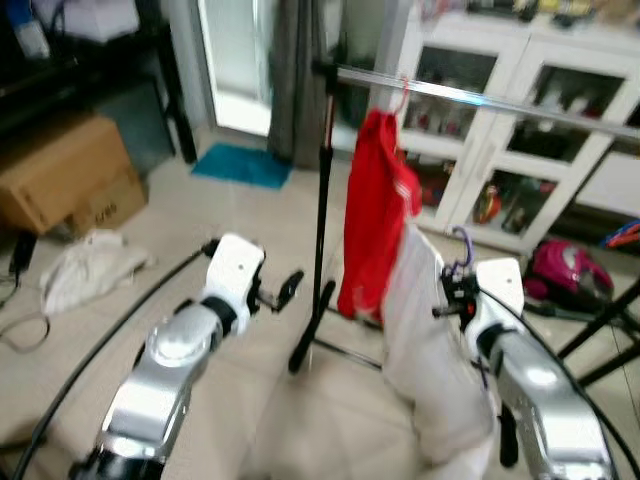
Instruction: Hang hanger
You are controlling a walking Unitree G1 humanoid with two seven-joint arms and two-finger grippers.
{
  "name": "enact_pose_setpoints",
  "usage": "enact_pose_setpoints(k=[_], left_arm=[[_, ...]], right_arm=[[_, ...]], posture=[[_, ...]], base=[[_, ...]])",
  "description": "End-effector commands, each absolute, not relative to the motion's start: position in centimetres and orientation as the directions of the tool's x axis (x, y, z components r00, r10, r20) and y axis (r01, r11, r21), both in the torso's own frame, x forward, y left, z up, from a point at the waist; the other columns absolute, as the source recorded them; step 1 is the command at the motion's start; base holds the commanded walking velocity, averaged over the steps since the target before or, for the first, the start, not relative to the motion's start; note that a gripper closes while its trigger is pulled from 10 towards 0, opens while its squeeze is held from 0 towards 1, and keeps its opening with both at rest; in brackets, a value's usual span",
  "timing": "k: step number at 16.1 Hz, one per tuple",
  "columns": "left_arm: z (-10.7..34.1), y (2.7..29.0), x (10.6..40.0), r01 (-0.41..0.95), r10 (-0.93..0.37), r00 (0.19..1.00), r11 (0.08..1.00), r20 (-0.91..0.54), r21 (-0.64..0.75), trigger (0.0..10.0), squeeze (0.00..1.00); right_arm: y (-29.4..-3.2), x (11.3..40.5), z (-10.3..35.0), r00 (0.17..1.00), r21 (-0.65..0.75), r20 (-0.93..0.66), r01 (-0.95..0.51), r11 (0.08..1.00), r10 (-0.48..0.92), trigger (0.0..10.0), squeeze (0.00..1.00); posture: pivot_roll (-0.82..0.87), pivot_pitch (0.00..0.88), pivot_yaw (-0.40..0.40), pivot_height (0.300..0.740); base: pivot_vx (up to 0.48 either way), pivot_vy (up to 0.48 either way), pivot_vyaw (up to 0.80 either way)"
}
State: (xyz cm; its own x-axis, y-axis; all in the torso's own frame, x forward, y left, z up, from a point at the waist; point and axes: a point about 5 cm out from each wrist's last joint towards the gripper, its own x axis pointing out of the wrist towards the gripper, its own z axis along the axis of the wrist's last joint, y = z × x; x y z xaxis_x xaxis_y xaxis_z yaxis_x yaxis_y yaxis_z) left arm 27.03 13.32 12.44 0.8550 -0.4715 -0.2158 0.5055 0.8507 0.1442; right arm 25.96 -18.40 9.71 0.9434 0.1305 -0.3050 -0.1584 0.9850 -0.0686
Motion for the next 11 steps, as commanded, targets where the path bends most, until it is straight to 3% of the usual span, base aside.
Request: enact_pose_setpoints(k=[1,4,7,11], left_arm=[[12.4,12.2,27.1,0.574,-0.541,0.811,0.809,-0.223,0.126,10.0,1.00],[12.0,11.3,26.6,0.654,-0.617,0.745,0.750,-0.253,0.098,10.0,1.00],[11.6,9.5,26.9,0.696,-0.665,0.701,0.717,-0.258,0.041,10.0,1.00],[11.9,8.4,28.7,0.663,-0.631,0.734,0.745,-0.252,0.065,10.0,1.00]], right_arm=[[-18.9,25.6,9.7,0.923,-0.108,-0.354,-0.198,0.974,0.148,10.0,0.00],[-19.4,24.8,8.7,0.881,-0.156,-0.438,-0.270,0.950,0.179,10.0,0.00],[-16.2,25.4,10.4,0.846,-0.019,-0.373,-0.417,0.909,0.381,10.0,0.00],[-13.1,26.3,13.2,0.799,0.067,-0.257,-0.547,0.835,0.544,10.0,0.00]], posture=[[0.05,0.000,-0.011,0.740],[0.04,0.000,-0.018,0.740],[0.04,0.000,-0.027,0.740],[0.04,0.000,-0.028,0.740]], base=[[0.000,0.000,0.00],[0.000,0.000,0.00],[0.000,0.000,0.00],[0.000,0.000,0.00]])
